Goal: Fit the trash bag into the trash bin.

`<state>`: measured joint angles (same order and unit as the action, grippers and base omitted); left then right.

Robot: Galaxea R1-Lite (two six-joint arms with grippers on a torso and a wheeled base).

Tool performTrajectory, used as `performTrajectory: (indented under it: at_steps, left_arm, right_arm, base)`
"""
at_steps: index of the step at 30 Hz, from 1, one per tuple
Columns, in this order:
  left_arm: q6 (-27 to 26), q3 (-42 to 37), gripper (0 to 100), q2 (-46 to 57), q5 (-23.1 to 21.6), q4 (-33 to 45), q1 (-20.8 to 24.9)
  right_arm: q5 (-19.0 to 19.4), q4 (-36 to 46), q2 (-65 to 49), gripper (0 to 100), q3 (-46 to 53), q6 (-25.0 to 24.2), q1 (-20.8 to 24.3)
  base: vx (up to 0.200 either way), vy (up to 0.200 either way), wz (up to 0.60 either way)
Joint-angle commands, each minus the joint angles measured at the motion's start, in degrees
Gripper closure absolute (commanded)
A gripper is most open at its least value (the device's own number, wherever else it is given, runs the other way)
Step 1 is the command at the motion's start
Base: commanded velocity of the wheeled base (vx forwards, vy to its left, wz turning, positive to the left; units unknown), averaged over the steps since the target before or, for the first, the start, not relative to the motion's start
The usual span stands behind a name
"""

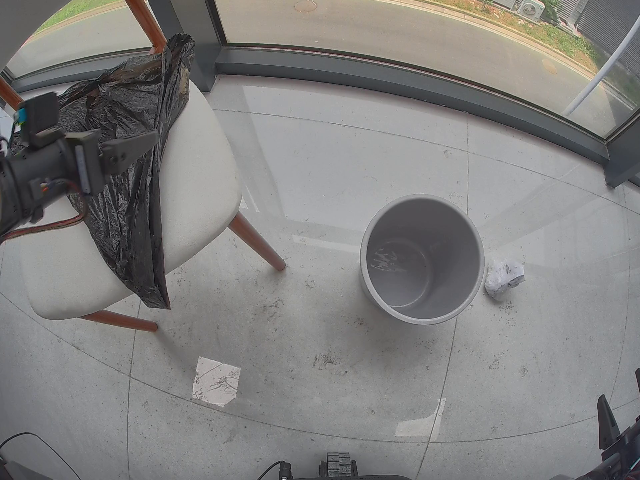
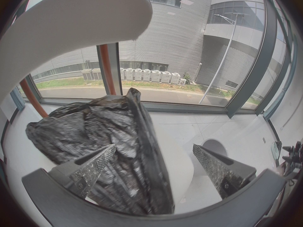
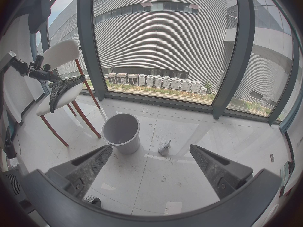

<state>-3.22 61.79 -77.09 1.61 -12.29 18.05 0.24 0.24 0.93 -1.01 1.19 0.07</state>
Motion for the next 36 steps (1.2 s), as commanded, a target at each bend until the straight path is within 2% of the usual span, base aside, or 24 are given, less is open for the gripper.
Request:
performTrajectory:
  at_steps: [1, 6, 10, 26, 27, 36]
  left_arm:
    - [0.9, 5.4, 0, -8.1, 3.0, 2.6, 4.7]
    - [0.8, 7.6, 0, -10.7, 9.6, 2.4, 4.7]
    - [0.8, 8.3, 0, -11.1, 12.3, 1.7, 4.6]
    - [0.8, 8.8, 0, -12.5, 13.2, 1.8, 2.8]
    - [0.8, 8.7, 100, -12.5, 13.2, 1.8, 2.7]
    - [1.1, 8.1, 100, -12.1, 13.2, 2.0, 1.3]
  right_arm:
    - [0.0, 0.0, 0.0, 0, 1.0, 0.0, 0.0]
    - [0.0, 0.0, 0.0, 0, 1.0, 0.0, 0.0]
    - [0.0, 0.0, 0.0, 0, 1.0, 0.0, 0.0]
    - [0.0, 0.0, 0.0, 0, 1.0, 0.0, 0.0]
    - [0.0, 0.0, 0.0, 0, 1.0, 0.0, 0.0]
    - [0.0, 0.0, 0.0, 0, 1.0, 0.0, 0.0]
  base:
    - [0.0, 0.0, 0.0]
    - [0.0, 0.0, 0.0]
    - [0.0, 0.0, 0.0]
    - [0.0, 0.0, 0.0]
    - [0.0, 0.0, 0.0]
    - [0.0, 0.0, 0.0]
